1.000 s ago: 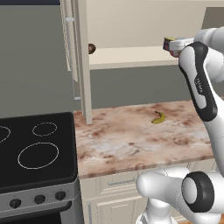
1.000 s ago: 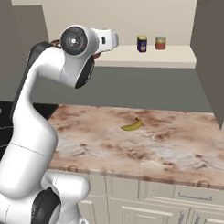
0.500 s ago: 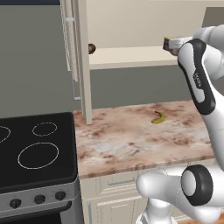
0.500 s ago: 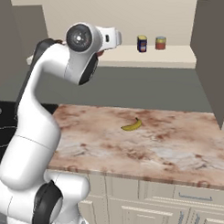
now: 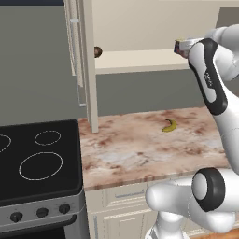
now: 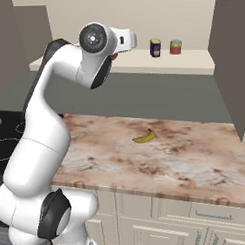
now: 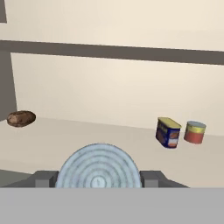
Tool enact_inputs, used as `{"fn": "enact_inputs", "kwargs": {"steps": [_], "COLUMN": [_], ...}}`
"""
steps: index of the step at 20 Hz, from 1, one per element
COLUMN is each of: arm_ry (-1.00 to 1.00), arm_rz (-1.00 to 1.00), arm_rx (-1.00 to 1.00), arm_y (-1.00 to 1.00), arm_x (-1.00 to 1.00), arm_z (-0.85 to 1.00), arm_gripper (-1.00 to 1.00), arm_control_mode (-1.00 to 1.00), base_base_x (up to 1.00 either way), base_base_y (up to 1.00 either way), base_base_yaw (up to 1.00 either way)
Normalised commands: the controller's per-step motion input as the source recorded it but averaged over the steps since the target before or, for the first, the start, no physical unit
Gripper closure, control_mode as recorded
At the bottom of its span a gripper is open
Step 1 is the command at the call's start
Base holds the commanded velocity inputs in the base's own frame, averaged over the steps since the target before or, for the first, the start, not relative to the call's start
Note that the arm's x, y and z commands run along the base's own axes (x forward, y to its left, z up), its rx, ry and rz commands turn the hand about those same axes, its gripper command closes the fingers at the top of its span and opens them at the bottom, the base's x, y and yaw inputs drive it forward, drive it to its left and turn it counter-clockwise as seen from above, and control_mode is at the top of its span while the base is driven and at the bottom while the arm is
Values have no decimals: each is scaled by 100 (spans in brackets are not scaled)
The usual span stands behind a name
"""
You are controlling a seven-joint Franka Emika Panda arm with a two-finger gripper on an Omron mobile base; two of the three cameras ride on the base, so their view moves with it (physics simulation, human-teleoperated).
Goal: Pick the cans from the counter and place them in their designated side in the cabinet.
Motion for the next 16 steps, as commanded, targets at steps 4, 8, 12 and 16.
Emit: {"fn": "enact_inputs", "kwargs": {"steps": [4,8,12,16], "arm_ry": [3,3,4,3], "arm_rz": [0,0,0,0], "arm_rx": [0,0,0,0], "arm_y": [-10,-6,0,0], "arm_x": [18,19,20,16], "arm_z": [0,0,0,0], "arm_gripper": [100,100,100,100], "arm_control_mode": [-100,-100,-100,-100], "base_base_x": [0,0,0,0], "base_base_y": [0,0,0,0], "base_base_yaw": [0,0,0,0]}}
